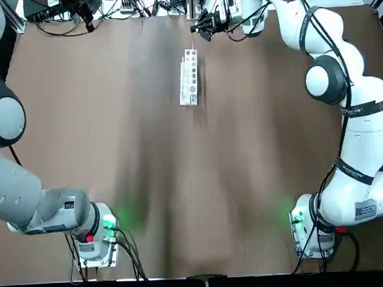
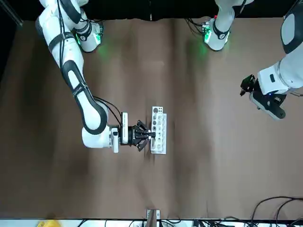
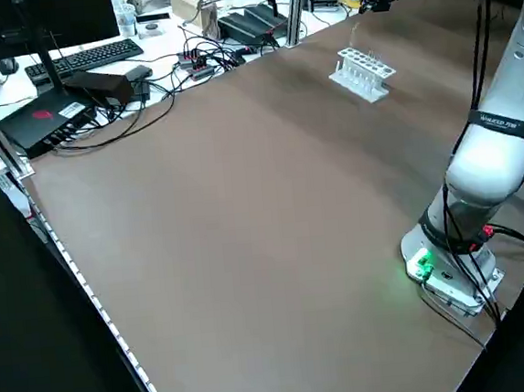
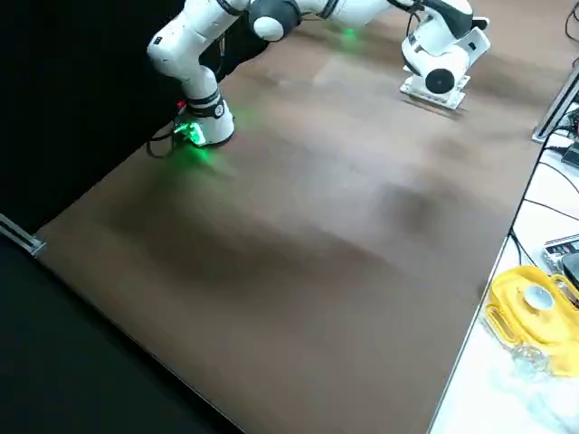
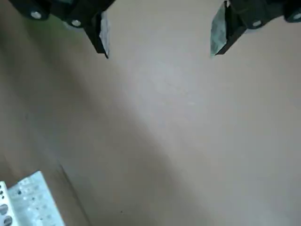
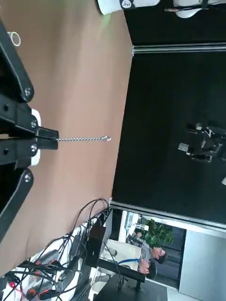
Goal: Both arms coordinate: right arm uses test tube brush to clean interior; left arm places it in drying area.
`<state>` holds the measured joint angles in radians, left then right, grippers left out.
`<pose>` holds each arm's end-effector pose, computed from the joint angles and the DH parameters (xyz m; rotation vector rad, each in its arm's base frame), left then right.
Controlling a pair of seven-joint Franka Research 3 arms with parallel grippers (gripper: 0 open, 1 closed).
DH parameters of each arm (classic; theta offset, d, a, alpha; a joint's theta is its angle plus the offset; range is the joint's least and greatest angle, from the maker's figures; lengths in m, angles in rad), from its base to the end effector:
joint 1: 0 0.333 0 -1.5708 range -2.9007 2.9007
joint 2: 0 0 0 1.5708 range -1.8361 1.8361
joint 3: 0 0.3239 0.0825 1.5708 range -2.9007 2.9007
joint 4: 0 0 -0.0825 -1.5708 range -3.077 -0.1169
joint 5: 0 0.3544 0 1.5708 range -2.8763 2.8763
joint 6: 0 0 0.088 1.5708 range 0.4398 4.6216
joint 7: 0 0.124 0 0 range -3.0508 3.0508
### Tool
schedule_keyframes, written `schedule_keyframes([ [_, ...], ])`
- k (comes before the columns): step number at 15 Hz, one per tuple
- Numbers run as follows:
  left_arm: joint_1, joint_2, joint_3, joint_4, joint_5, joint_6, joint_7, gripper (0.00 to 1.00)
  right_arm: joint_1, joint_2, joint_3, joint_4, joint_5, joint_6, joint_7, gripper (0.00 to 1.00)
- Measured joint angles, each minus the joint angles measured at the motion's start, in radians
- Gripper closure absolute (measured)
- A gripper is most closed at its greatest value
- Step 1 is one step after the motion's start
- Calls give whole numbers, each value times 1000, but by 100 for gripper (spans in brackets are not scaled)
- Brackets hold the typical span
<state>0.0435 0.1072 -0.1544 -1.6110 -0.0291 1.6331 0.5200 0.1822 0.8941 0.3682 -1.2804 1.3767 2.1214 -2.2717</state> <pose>0.5529 -0.0610 0.5455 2.9277 -0.9502 -0.1122 0.6590 0.3730 0.2938 -1.1936 -1.4880 -1.1983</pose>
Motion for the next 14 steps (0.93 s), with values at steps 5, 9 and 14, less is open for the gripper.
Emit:
schedule_keyframes([
  [5, 6, 18, -11, 1, -158, -5, 127, 0, 0, -7, 0, 7, 3, -1, 28, 98],
  [9, 40, 97, -8, 2, -451, -5, 365, 0, 0, -7, 1, 7, 7, -1, 56, 98],
  [14, 42, 236, -14, 5, -720, 59, 732, 0, -1, -7, 2, 12, 12, -1, 97, 98],
])
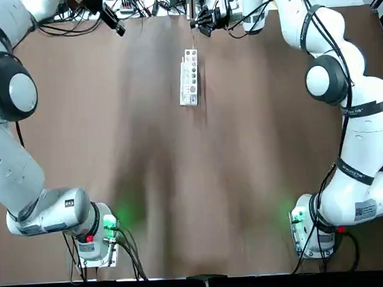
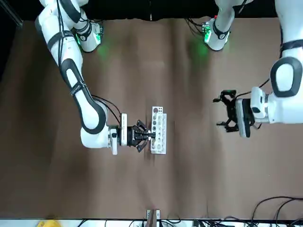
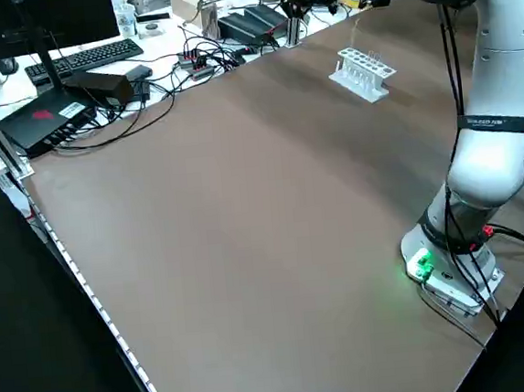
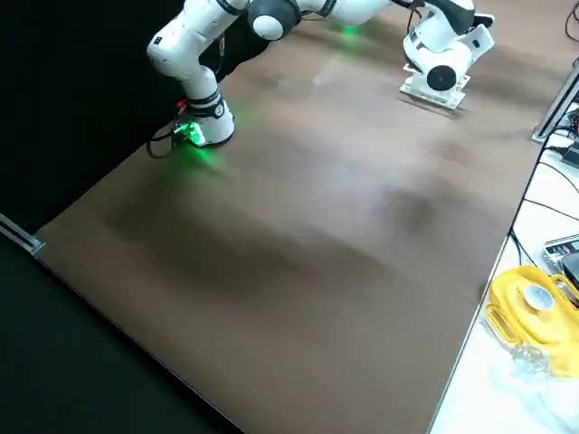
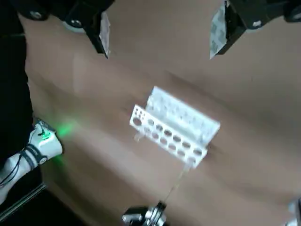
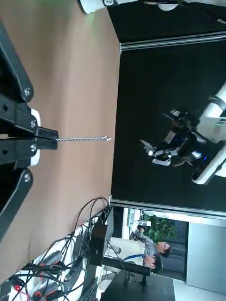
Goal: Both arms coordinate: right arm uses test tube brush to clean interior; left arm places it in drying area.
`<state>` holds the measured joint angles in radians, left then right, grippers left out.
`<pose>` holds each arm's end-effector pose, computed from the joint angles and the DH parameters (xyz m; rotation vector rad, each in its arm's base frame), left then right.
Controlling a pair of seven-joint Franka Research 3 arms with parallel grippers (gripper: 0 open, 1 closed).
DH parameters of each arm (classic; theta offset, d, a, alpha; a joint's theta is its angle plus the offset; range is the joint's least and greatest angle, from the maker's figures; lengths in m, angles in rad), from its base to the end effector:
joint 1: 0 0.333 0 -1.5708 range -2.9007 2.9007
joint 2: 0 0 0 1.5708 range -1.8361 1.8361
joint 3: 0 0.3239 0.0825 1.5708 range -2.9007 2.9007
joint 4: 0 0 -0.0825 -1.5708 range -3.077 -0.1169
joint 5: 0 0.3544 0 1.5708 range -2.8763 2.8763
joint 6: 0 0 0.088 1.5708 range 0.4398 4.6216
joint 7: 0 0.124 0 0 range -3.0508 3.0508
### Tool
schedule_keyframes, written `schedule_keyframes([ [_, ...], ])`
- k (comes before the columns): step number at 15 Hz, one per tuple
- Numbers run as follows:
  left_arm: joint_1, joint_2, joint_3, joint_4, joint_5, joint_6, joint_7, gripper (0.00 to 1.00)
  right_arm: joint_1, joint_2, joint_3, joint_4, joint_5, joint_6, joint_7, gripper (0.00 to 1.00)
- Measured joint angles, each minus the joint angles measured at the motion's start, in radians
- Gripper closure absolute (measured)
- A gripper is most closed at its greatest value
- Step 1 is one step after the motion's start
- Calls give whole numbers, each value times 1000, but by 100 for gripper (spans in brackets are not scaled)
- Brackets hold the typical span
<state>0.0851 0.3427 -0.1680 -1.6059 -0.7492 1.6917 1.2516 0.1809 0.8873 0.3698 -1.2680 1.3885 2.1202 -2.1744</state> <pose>0.6038 -0.1147 0.4489 1.9708 -1.2586 0.2857 0.6625 0.3727 0.3051 -1.2428 -1.4059 -1.1571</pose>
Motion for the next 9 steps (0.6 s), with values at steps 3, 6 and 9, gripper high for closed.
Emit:
schedule_keyframes([
  [3, -3, 63, 0, 1, -161, 23, 231, 0, -2, 0, 1, 1, 2, -6, 17, 98],
  [6, -5, 135, 0, 2, -309, 39, 485, 0, -7, 0, 2, 1, 14, -10, 28, 98],
  [9, -9, 207, 0, 2, -476, 43, 703, 0, -12, 0, 6, 5, 29, -22, 29, 98],
])
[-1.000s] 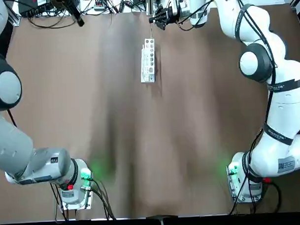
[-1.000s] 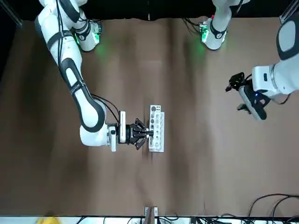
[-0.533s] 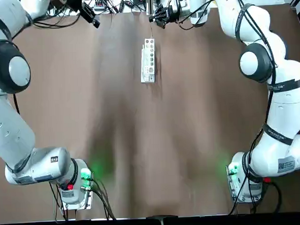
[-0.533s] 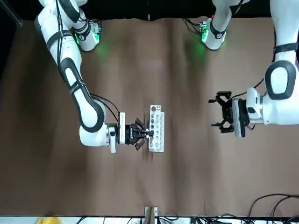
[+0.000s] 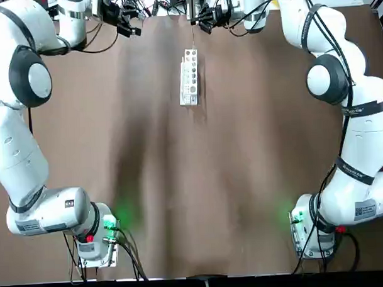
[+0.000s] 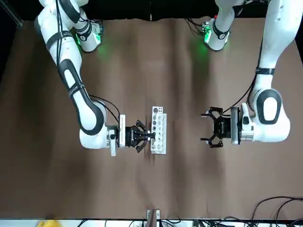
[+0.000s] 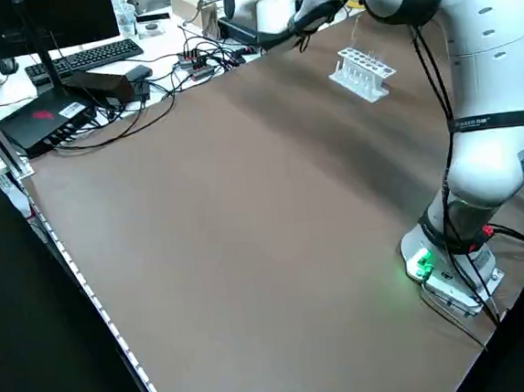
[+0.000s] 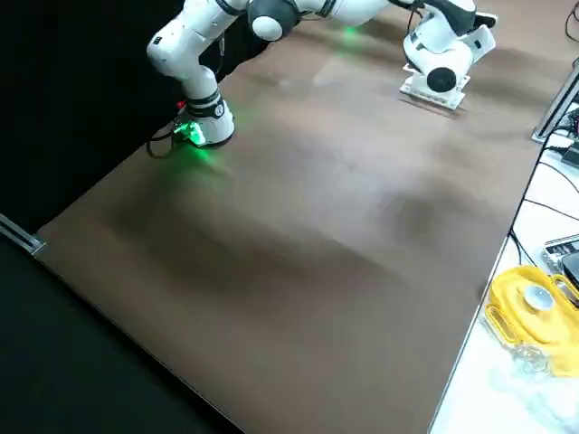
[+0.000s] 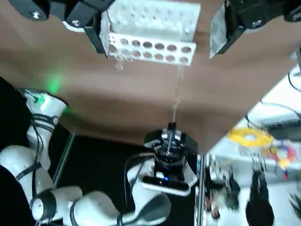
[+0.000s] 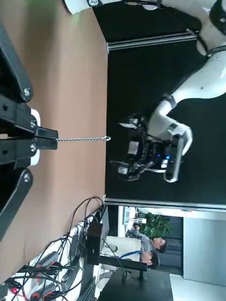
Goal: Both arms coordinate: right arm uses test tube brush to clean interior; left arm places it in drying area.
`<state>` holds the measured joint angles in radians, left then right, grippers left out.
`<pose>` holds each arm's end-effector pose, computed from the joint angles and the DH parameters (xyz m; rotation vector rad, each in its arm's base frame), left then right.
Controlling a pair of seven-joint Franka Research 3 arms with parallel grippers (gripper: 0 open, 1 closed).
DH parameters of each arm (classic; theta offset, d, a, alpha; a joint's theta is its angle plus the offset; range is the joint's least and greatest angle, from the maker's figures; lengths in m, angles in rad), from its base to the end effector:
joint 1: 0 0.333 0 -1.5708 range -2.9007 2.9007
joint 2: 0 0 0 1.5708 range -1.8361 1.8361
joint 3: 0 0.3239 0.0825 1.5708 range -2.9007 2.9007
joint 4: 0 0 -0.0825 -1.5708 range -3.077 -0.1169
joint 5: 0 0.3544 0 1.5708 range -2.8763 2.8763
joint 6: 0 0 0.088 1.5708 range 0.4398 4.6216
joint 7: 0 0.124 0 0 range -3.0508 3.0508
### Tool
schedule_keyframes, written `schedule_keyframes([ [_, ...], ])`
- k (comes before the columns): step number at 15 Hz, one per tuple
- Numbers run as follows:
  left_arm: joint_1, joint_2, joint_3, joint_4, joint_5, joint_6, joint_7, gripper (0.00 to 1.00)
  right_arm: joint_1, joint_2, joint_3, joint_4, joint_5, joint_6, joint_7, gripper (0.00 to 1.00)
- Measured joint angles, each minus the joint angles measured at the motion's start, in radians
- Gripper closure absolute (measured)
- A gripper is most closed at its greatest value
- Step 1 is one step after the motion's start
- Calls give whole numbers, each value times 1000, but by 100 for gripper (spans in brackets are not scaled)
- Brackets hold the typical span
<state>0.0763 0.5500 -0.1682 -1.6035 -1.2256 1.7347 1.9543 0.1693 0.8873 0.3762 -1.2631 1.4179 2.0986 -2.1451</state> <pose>0.6419 -0.1429 0.3634 1.4219 -1.3465 0.8754 0.6649 0.3698 0.3111 -1.2416 -1.3425 -1.1516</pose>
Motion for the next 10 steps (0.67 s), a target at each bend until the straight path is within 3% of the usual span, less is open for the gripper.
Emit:
schedule_keyframes([
  [6, -25, 159, -1, 42, -199, 1, 143, 0, -19, 0, 28, 12, 14, -6, 16, 98],
  [10, -90, 240, -1, 93, -265, 40, 246, 0, -48, -2, 61, 14, 14, -40, 37, 98],
])
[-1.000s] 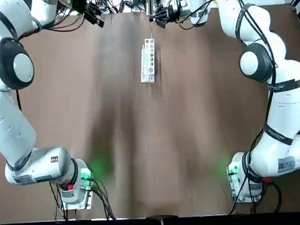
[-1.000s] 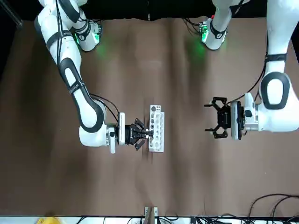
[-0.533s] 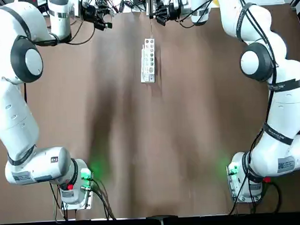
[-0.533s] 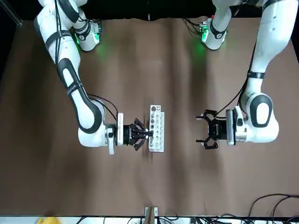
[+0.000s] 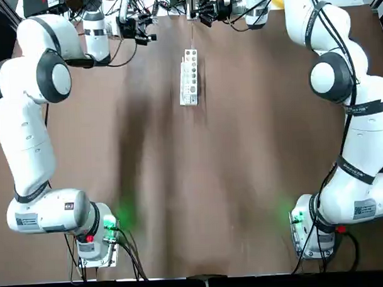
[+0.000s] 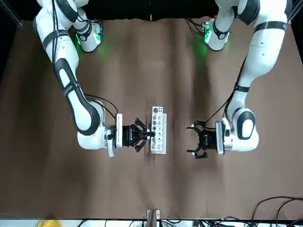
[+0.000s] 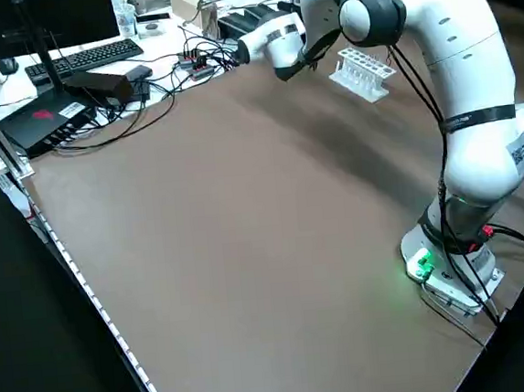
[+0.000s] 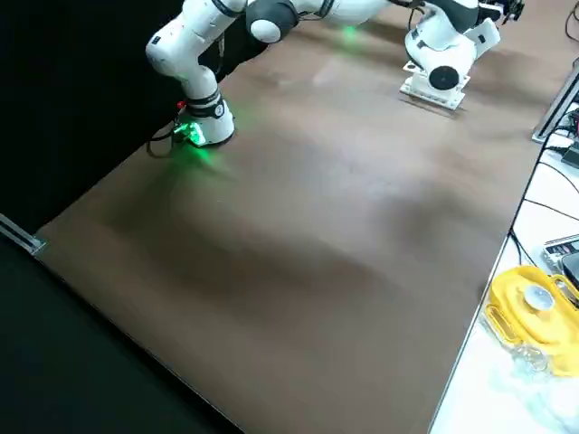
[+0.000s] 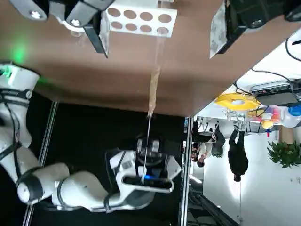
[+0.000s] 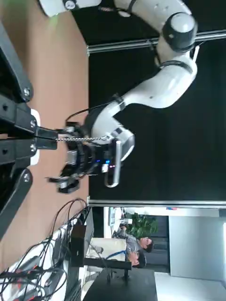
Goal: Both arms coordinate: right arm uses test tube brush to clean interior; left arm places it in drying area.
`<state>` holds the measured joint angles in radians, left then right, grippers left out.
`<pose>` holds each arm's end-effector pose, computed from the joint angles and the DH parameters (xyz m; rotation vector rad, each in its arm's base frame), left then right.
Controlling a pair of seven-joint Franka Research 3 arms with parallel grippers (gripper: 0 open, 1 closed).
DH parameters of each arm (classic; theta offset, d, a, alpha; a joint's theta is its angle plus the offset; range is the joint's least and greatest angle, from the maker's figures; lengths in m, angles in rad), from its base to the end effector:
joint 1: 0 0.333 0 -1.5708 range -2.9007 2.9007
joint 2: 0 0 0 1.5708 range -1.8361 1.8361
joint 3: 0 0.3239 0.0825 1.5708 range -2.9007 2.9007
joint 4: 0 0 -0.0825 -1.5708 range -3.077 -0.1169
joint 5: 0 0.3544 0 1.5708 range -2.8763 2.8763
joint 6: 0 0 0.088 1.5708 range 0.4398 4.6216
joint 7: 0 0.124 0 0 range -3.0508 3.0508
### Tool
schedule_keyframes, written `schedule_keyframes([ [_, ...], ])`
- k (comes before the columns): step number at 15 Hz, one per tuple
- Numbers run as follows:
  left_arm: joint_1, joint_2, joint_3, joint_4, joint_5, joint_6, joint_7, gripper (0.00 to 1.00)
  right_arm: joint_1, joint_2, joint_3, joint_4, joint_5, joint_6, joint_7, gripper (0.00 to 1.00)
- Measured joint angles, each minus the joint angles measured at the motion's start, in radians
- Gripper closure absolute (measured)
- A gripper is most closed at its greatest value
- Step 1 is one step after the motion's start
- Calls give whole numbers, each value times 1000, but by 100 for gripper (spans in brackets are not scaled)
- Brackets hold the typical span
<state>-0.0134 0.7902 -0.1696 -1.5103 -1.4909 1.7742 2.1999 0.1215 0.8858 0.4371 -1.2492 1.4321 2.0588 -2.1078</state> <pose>0.6643 -0.2024 0.2652 1.2815 -1.2135 1.0871 0.6675 0.3669 0.3340 -1.1918 -1.2590 -1.1559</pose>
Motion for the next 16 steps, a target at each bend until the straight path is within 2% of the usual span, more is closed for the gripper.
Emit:
schedule_keyframes([
  [3, -60, 58, 2, 26, -72, 124, 68, 0, -8, -6, 3, 2, 0, -10, 22, 98],
  [5, -116, 110, 6, 74, -104, 195, 76, 0, -14, -17, 4, 2, 0, -13, 47, 98],
  [11, -167, 185, 2, 130, -136, 211, 76, 0, -51, -36, -1, 4, -6, -30, 148, 98],
  [16, -215, 191, 2, 139, -232, 210, 165, 0, -128, -45, -12, 0, -222, -34, 267, 98],
])
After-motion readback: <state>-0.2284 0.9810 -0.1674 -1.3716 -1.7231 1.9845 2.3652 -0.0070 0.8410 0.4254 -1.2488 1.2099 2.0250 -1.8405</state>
